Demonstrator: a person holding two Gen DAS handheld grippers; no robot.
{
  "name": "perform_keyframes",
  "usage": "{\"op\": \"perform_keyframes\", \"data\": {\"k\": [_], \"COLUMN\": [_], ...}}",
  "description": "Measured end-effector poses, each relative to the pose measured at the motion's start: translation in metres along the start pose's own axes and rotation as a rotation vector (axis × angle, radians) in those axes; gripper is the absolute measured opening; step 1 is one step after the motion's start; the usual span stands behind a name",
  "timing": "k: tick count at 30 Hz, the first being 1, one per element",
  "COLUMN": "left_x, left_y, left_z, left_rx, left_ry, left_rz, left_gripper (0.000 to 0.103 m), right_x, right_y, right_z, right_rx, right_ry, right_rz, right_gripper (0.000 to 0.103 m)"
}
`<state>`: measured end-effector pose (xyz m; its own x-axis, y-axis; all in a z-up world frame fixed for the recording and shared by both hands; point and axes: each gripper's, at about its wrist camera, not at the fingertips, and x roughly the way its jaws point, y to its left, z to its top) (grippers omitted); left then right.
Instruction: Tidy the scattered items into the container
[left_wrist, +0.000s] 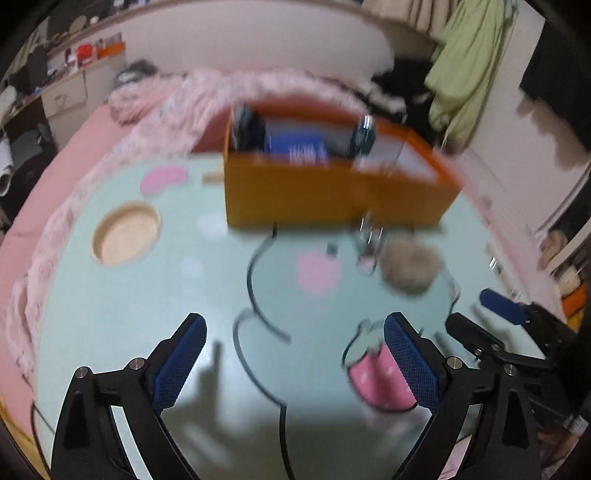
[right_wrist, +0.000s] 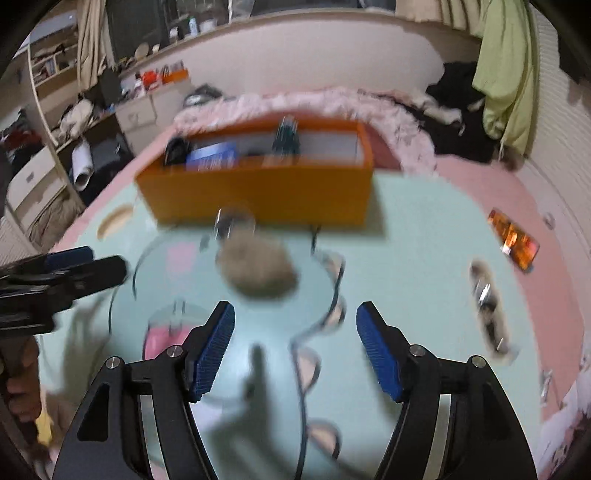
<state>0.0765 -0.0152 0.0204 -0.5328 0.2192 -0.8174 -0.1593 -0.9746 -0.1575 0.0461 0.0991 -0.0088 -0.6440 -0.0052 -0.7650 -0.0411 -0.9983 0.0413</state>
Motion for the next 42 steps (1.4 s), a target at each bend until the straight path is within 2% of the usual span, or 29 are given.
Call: {"op": "perform_keyframes", "data": {"k": [3,5,6,9,19,22,28,34,37,42], "left_x": [0.009,0.013,0.013,0.013,0.014,0.014,0.014,0.014,0.015,0.015], "left_y": [-0.002,-0.006,-0.007,-0.003,-0.003,-0.002,-0.002,-0.002,-0.002,-0.002], "left_z": [-0.009,-0.015,-0.018,-0.02,-0.017,-0.017,-0.017,-0.017,-0.017,-0.017], "left_rx": [0.015,0.055,0.067,0.054,0.074,0.081,0.091,0.092,0.091,0.09], "left_ry": [0.008,-0.006,-0.027,-0.032,-0.035,-0.036,-0.033,-0.037,-0.039,-0.04], "left_rz": [0.069,0.14,0.149,0.155,0.146,0.142,0.136,0.135,0.135,0.135], "left_gripper": [0.097,0.103,0.103,0.103,0.103,0.103,0.103,0.103,0.103,0.103], "right_x": [0.006,0.008,0.009,0.012,0.01,0.011,0.006,0.007,0.013,0.015], "right_y": [0.005,0.011,0.013,0.01,0.011,0.01,0.004,0.009,0.017,0.016], "right_z": [-0.015,-0.019,-0.02,-0.021,-0.025,-0.025,-0.026,-0.025,-0.024,-0.024], "right_rx": [-0.023,-0.054,-0.06,-0.046,-0.039,-0.033,0.004,-0.023,-0.07,-0.065], "right_ry": [0.017,-0.006,-0.01,-0.003,-0.02,-0.014,-0.046,-0.038,-0.003,-0.003], "right_rz": [-0.044,-0.076,-0.076,-0.063,-0.06,-0.02,0.057,0.035,-0.043,-0.04], "right_gripper": [0.069,0.079,0.082,0.088,0.088,0.101,0.102,0.102,0.102,0.102]}}
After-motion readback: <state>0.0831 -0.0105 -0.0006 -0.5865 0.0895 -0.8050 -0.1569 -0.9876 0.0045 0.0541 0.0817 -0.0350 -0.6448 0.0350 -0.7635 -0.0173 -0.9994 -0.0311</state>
